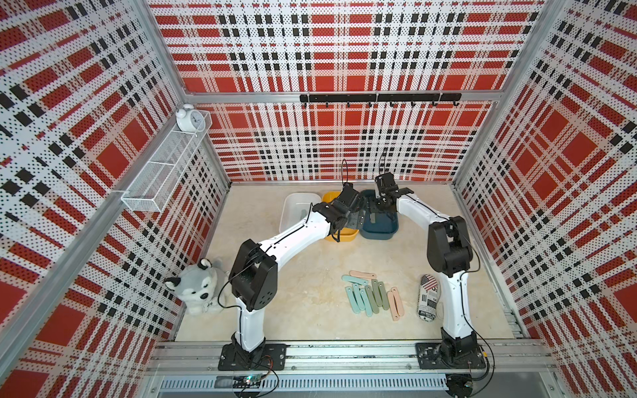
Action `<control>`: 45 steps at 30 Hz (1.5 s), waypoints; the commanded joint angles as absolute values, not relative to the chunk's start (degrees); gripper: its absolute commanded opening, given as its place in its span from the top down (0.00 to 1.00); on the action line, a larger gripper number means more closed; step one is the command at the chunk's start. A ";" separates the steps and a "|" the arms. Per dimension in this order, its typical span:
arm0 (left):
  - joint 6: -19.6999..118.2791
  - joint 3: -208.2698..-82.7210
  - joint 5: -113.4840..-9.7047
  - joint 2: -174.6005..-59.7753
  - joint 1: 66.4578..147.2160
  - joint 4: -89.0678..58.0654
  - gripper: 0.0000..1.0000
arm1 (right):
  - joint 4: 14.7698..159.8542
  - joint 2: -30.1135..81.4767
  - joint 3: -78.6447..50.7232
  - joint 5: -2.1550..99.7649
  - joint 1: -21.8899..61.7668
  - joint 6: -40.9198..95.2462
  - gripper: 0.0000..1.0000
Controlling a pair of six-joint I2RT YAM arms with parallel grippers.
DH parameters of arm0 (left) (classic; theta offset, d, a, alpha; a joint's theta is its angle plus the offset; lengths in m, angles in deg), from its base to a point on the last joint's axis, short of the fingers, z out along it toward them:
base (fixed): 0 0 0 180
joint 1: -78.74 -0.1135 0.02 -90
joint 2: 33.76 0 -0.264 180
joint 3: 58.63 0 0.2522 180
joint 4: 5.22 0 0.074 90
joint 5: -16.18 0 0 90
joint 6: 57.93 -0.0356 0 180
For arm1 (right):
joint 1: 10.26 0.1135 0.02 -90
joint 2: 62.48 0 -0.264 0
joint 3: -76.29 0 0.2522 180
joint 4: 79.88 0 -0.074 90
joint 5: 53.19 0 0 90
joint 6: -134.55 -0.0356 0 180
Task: Place the fruit knives into the storage box by color
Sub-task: Place the fruit knife in the storage box, then pick up the fruit knife from the center of the board.
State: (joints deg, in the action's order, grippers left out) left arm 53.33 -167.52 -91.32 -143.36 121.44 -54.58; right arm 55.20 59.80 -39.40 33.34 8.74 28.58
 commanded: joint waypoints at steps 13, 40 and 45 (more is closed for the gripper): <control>67.41 -138.29 -81.73 -122.46 126.38 -43.53 0.01 | 64.60 15.87 9.49 34.71 14.06 28.29 0.17; 69.94 -119.88 -76.96 -113.32 119.37 -40.43 0.01 | 62.29 26.55 15.85 28.02 31.13 30.36 0.25; 68.63 -120.62 -75.77 -113.45 117.25 -40.68 0.02 | 62.22 27.42 15.26 27.43 32.33 30.31 0.25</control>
State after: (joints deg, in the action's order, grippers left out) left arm 70.37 -120.16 -77.27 -114.18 117.94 -41.03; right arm 62.61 26.35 16.51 28.47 31.36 30.13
